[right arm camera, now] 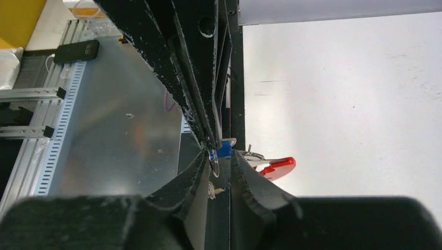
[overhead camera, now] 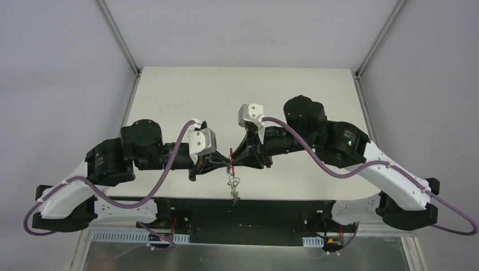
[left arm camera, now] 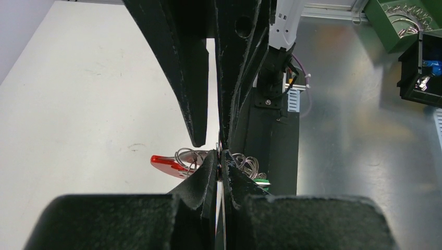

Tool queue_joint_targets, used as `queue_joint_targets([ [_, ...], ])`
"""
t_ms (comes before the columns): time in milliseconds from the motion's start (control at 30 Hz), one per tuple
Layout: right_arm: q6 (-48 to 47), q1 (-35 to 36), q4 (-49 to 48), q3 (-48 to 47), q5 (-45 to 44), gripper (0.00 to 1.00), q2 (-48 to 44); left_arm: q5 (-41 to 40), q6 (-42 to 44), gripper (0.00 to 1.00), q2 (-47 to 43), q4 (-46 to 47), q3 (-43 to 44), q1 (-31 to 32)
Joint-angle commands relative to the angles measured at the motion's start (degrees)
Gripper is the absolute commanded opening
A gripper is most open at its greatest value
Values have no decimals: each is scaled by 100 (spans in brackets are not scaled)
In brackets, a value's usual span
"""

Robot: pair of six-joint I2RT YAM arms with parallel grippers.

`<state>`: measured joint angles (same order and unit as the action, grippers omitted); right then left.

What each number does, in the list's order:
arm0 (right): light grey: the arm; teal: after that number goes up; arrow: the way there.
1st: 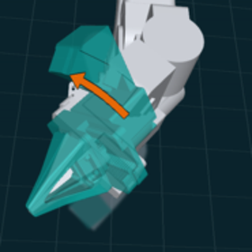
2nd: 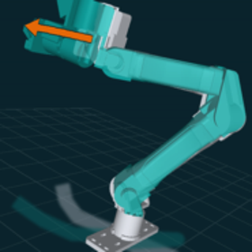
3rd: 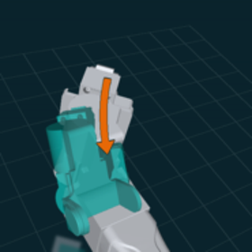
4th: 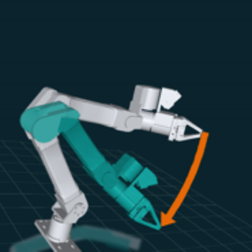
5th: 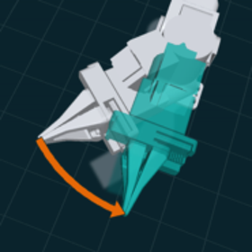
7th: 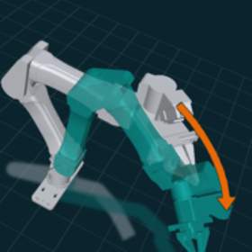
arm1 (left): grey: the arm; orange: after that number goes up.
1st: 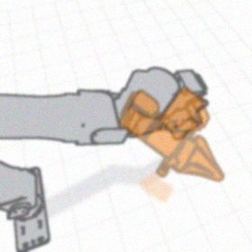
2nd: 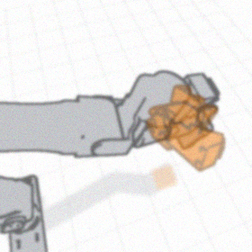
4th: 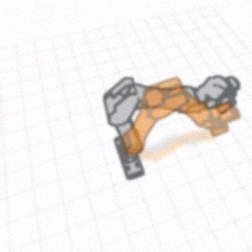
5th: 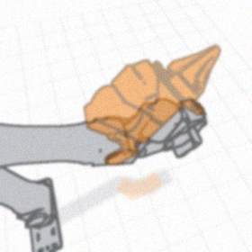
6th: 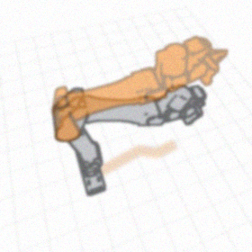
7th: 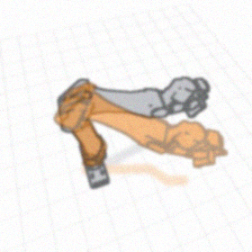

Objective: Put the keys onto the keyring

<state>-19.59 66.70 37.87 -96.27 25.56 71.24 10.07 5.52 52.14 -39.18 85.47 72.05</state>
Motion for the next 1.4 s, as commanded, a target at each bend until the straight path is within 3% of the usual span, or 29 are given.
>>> queue_joint_targets([
  [0, -44, 32, 148, -361, 9, 19, 100, 127, 80, 0, -26, 244, 248, 37],
  [133, -90, 32, 348, -511, 53, 0, 223, 119, 91, 0, -41, 244, 259, 37],
  [267, -109, 36, 192, -353, 129, 0, 144, 144, 90, 0, -48, 240, 268, 37],
  [500, 269, 39, -1004, 450, -226, 0, -423, 396, 155, 0, -125, 361, 200, 42],
  [567, 369, 44, -1344, 688, -374, 0, -599, 463, 181, 6, -223, 478, 100, 37],
  [700, 519, 39, -1788, 1019, -563, 0, -884, 477, 180, 27, -498, 787, -132, 37],
  [800, 613, 38, -2016, 1167, -636, 0, -1024, 524, 214, 34, -619, 930, -201, 37],
  [1367, 992, 42, -2332, 1294, -122, 0, -1259, 30, 716, 41, -547, 1496, -534, 39],
])
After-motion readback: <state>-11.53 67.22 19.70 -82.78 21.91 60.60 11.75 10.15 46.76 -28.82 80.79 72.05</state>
